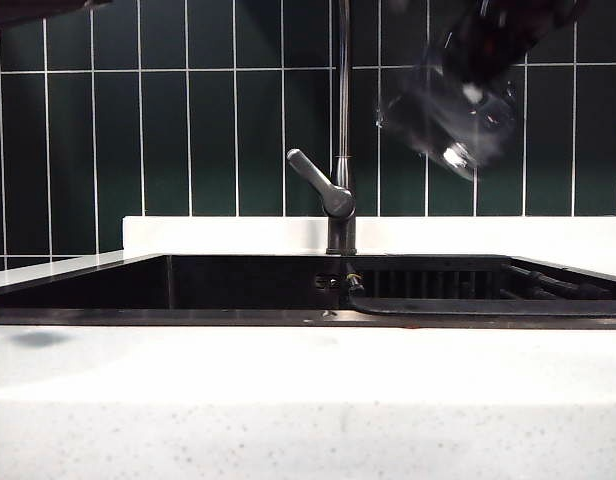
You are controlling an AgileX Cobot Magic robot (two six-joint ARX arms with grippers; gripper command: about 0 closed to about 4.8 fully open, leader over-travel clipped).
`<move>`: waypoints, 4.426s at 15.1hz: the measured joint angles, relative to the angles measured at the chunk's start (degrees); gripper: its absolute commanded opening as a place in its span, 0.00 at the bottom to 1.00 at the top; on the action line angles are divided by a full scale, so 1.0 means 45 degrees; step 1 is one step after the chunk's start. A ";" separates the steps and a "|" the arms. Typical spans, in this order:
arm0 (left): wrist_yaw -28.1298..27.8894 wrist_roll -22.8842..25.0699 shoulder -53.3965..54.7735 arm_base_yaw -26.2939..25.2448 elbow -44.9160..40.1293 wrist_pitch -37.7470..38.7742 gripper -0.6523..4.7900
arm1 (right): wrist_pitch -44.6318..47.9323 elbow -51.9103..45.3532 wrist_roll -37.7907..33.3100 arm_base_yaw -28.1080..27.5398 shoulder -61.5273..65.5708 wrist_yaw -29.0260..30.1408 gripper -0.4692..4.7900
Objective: Pick up the mug next to the sink, go to the faucet to get some water, pour the water into the sink, and finally put the mug back to its place.
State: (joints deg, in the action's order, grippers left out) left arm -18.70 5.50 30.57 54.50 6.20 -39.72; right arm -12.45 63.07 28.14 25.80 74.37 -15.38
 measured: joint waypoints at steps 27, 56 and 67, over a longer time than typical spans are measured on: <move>0.1025 -0.0627 0.0010 0.0000 0.0000 0.0787 0.11 | 1.3571 -0.6407 -0.6980 -0.9097 0.3793 0.7101 0.08; 0.1025 -0.0865 0.0015 0.0000 0.0000 0.0991 0.11 | 1.4814 -0.7130 -0.6382 -0.8393 0.4391 0.4915 0.08; 0.1035 -0.0865 0.0000 0.0000 0.0000 0.1234 0.11 | 1.4217 -0.7257 -0.6271 -0.8393 0.4376 0.4517 0.42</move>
State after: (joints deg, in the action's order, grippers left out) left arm -14.04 1.61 30.57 54.50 6.20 -34.17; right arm 51.53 30.41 -0.08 -11.97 94.06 4.95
